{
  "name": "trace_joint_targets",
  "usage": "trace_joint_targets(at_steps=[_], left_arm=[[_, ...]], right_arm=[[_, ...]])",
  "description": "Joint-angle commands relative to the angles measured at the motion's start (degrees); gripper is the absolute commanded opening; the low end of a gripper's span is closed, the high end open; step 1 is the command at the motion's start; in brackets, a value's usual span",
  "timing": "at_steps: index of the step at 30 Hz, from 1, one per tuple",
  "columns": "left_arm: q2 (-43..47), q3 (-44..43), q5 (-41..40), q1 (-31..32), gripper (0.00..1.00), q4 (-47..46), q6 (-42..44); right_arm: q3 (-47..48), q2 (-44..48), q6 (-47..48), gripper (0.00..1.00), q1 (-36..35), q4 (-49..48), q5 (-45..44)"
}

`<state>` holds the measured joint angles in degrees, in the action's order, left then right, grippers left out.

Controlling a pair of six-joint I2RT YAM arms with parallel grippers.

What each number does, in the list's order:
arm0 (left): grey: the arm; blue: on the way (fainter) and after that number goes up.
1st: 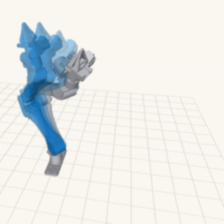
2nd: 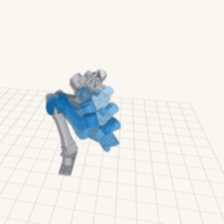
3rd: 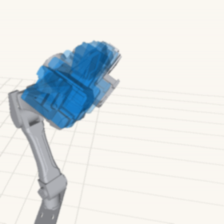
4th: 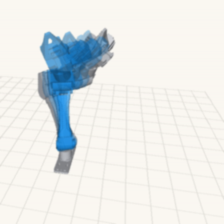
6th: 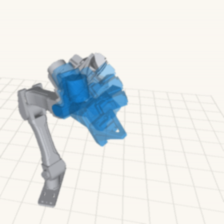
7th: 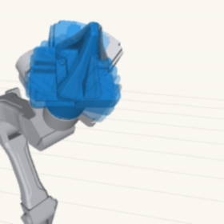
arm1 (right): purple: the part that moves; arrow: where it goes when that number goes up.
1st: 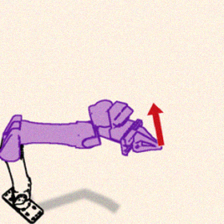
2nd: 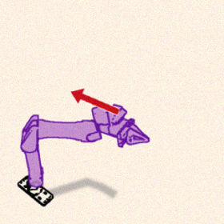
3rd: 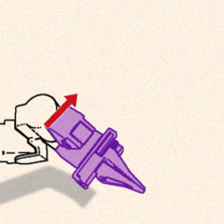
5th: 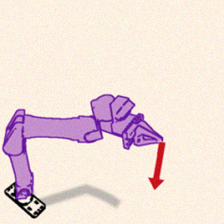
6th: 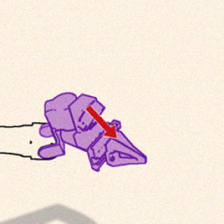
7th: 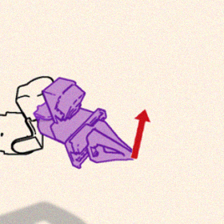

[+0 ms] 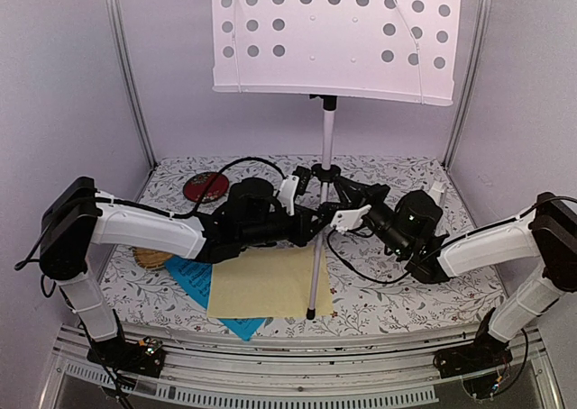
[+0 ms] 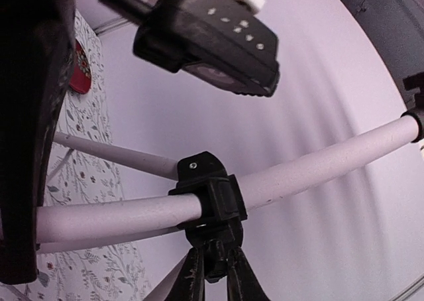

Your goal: Pack up the instrument practice props

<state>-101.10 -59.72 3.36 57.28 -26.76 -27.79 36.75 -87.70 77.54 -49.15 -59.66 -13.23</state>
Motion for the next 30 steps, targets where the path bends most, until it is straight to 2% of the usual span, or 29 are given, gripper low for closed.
trace_joint_targets(at_steps=[1, 3, 5, 7, 11, 16, 19, 21, 25, 26, 30], left_arm=[[1.9, 1.2, -0.1, 0.3, 0.00, 3.4, 4.4], [1.9, 1.0, -0.2, 0.3, 0.00, 3.5, 4.4], [1.9, 0.8, -0.3, 0.4, 0.00, 3.9, 4.5], [1.9, 0.6, -0.4, 0.4, 0.00, 4.3, 4.5], [1.9, 0.4, -0.6, 0.3, 0.00, 4.7, 4.6], [1.3, -0.3, -0.6, 0.3, 0.00, 4.9, 4.7], [1.1, -0.7, -0.6, 0.4, 0.00, 4.8, 4.7], [1.1, -0.8, -0.5, 0.3, 0.00, 5.0, 4.8], [1.3, -0.7, -0.3, 0.3, 0.00, 5.2, 4.9], [1.4, -0.5, -0.3, 0.4, 0.00, 5.2, 4.8], [2.2, 0.5, -0.4, 0.3, 0.00, 4.3, 4.1]], right_arm=[[-1.8, -3.5, 9.0, 0.23, 0.4, -22.4, -7.5], [-3.2, -4.9, 9.8, 0.36, -0.2, -30.2, -8.3], [-4.3, -4.5, 8.3, 0.46, -0.9, -32.6, -9.0], [-5.5, -1.8, 4.4, 0.50, -1.2, -29.0, -9.4], [-7.8, 8.2, -11.5, 0.54, -1.2, -14.7, -5.9], [-8.9, 19.1, -37.1, 0.61, -1.0, 1.7, -0.1], [-8.4, 22.3, -54.4, 0.65, -0.2, 10.1, 3.6], [-7.4, 23.6, -65.9, 0.65, 1.7, 15.4, 9.5], [-6.4, 24.2, -95.7, 0.65, 6.0, 18.8, 21.0], [-5.9, 23.8, -100.6, 0.65, 6.6, 18.8, 23.4], [-4.6, 21.4, -123.6, 0.65, 8.6, 19.3, 26.9]])
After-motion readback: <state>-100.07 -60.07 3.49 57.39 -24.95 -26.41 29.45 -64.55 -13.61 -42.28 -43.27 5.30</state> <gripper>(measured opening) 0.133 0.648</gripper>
